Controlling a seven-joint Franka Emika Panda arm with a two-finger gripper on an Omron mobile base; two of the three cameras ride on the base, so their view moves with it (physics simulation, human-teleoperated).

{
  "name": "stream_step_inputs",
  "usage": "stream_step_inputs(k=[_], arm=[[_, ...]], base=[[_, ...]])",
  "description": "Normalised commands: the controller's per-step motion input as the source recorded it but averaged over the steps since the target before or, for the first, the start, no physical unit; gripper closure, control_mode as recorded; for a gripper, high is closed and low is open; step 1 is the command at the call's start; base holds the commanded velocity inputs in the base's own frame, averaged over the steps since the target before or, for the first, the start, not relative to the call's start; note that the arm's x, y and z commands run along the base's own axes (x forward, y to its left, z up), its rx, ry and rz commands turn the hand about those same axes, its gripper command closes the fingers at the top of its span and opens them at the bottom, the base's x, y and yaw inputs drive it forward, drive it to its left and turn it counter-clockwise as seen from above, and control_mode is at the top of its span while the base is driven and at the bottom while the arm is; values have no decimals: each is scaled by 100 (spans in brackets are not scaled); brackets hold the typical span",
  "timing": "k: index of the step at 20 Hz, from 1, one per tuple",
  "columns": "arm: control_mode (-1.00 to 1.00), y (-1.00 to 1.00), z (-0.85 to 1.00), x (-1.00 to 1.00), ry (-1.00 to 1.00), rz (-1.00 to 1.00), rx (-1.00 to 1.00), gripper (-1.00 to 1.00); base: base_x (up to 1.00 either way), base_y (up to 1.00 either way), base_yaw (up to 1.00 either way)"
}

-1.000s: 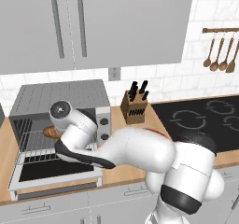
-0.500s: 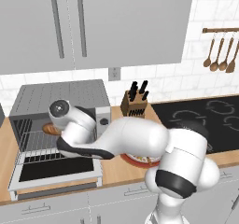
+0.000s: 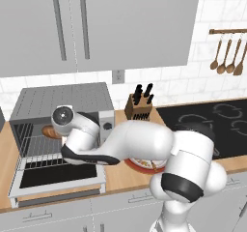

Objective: Pick up the kebab skewer and baguette bread, and place them inside the toaster oven. Close the toaster oven door and start by setting the timer.

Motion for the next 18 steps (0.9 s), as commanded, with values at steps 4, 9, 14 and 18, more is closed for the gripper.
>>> stream_step_inputs(k=[4,9,14,18], arm=[[-100,2,0,4,0,0,0,-100],[-100,0,0,0,0,0,0,-100],[-100,0,0,2,1,0,0,-100],[-100,-25,9,-62,2,-5,0,-100]], base=[[0,0,0],[0,0,0],[0,0,0],[0,0,0]])
